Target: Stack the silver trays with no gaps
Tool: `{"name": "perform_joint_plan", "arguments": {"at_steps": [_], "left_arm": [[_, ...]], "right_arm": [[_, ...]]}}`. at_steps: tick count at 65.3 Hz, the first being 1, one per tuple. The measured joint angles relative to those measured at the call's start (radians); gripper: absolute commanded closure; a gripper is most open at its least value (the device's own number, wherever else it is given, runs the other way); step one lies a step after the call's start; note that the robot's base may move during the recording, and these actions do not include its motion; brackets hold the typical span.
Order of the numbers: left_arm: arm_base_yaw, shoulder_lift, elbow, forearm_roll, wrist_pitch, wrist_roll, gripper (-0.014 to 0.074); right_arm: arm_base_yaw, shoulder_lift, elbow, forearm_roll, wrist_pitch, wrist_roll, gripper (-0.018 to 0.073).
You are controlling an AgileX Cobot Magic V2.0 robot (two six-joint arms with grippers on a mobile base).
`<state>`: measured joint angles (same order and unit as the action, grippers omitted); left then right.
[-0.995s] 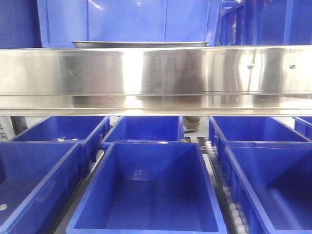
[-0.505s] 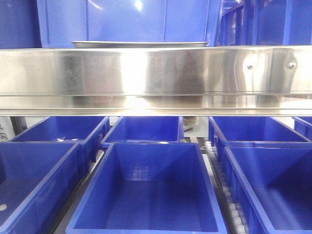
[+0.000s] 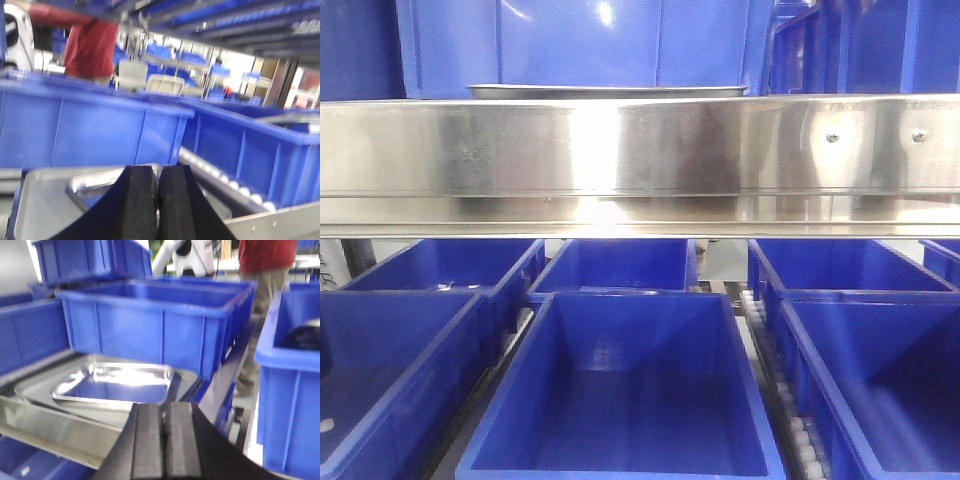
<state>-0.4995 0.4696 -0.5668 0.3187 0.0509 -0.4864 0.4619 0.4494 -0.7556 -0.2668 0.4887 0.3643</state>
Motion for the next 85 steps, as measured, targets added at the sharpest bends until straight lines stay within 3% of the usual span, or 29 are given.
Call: {"name": "perform_joint_plan", "arguments": {"at_steps": [39,47,56,62,69,85], "left_arm": [[0.000,-0.018,0.000,0.003,0.000,0.002,0.0592],[0.000,-0.018,0.000,0.002,0.000,0.002,0.0592],[0.000,-0.018,0.000,0.002,0.000,0.002,0.0592],[0.000,-0.018,0.000,0.002,0.000,0.002,0.0592],[0.000,-0.018,0.000,0.002,0.000,0.002,0.0592],[0.000,-0.018,0.000,0.002,0.000,0.002,0.0592]], "right_arm": [[0.000,-0.043,0.002,0.000,0.002,0.000,0.0638],[-0.025,-0.052,0.063,0.000,-0.056,0.000,0.0638],[-0.120,-0.104,0.195,0.045,-0.165,-0.094,0.0638],[-0.217,-0.151,0.290,0.149,-0.251,-0.286,0.0638],[-0.325,-0.201,0.388,0.229,-0.329,-0.433,0.0638],[-0.471,-0.341,0.569,0.260,-0.360,-0.476,0.0638]]}}
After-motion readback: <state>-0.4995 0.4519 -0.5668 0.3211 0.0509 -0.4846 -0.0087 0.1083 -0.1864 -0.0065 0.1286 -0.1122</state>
